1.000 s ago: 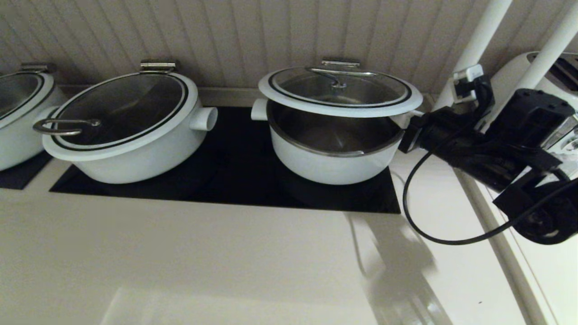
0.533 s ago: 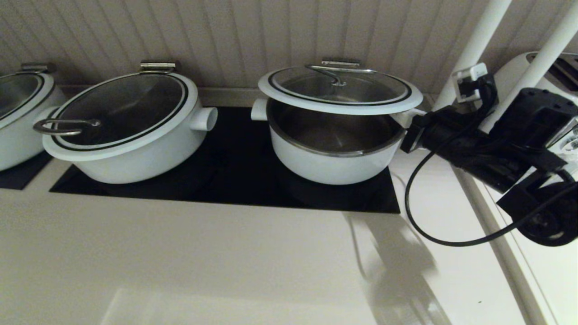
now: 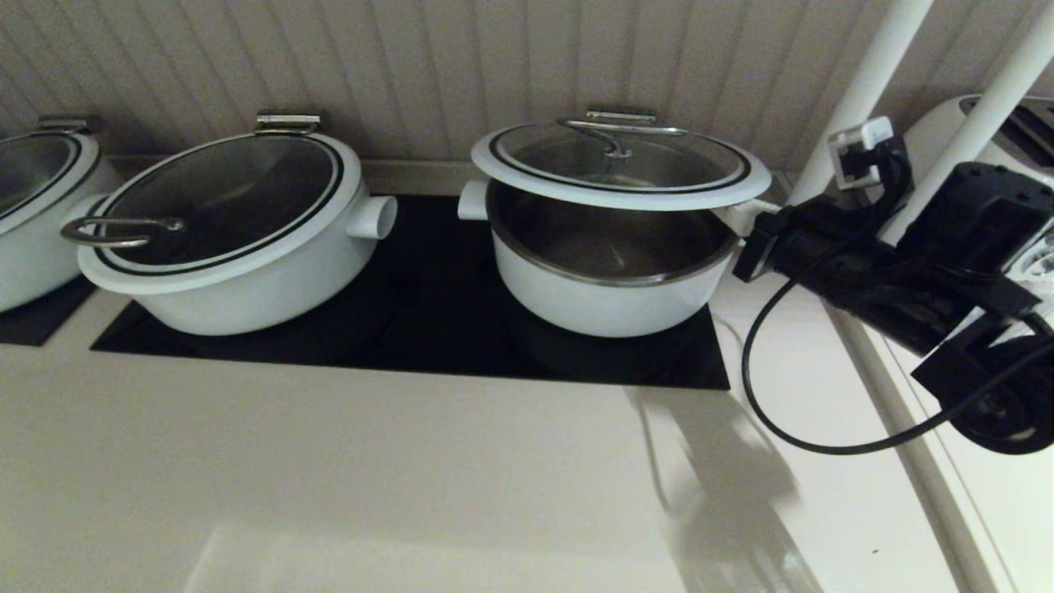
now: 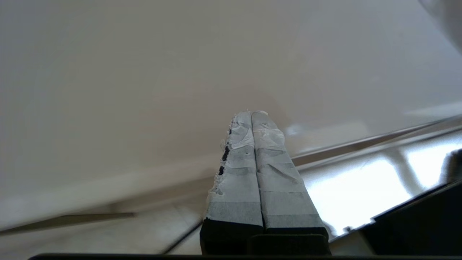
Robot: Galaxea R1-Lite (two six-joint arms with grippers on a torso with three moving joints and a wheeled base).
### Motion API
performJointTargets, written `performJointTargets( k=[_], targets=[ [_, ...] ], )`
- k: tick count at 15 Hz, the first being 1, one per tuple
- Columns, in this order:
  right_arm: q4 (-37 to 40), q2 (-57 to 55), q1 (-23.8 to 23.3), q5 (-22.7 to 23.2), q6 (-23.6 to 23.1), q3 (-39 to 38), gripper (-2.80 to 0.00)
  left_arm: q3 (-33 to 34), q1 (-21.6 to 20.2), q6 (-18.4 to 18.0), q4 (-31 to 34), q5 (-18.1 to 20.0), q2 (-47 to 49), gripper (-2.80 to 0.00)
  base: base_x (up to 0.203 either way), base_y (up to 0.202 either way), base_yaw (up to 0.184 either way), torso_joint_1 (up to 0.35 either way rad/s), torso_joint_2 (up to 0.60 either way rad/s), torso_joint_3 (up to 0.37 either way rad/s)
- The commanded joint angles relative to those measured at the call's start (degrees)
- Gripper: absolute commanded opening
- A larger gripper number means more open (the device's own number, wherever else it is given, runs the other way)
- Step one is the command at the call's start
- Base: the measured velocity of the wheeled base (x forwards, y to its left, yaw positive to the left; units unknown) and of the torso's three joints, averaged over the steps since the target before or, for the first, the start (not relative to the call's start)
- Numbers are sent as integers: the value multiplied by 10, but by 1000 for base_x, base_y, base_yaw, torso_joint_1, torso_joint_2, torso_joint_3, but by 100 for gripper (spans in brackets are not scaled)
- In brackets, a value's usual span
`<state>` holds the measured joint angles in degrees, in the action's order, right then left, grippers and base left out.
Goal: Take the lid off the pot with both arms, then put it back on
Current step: Open the pot lid completely
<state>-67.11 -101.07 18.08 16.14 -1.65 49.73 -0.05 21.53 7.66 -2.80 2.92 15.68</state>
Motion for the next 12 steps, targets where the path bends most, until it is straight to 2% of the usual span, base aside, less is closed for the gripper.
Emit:
performJointTargets(
  k=[1, 3, 6, 8, 9, 12],
  targets=[
    [-4, 2, 0, 1, 0, 0, -280, 0, 6, 19, 1, -31, 4, -280, 0, 0, 0, 0, 0, 0],
    [-4, 7, 0, 1, 0, -2, -280, 0, 6, 3, -2, -34, 4, -280, 0, 0, 0, 0, 0, 0],
    [-4, 10, 0, 1, 0, -2, -280, 0, 6, -97, 13, -34, 3, -280, 0, 0, 0, 0, 0, 0],
    [-4, 12, 0, 1, 0, -6, -280, -1, 6, -130, 32, -24, 4, -280, 0, 0, 0, 0, 0, 0],
    [-4, 12, 0, 1, 0, -6, -280, 0, 6, -131, 30, -11, 3, -280, 0, 0, 0, 0, 0, 0],
    [-4, 12, 0, 1, 1, -6, -280, 0, 6, -108, 27, -12, 3, -280, 0, 0, 0, 0, 0, 0]
  ],
)
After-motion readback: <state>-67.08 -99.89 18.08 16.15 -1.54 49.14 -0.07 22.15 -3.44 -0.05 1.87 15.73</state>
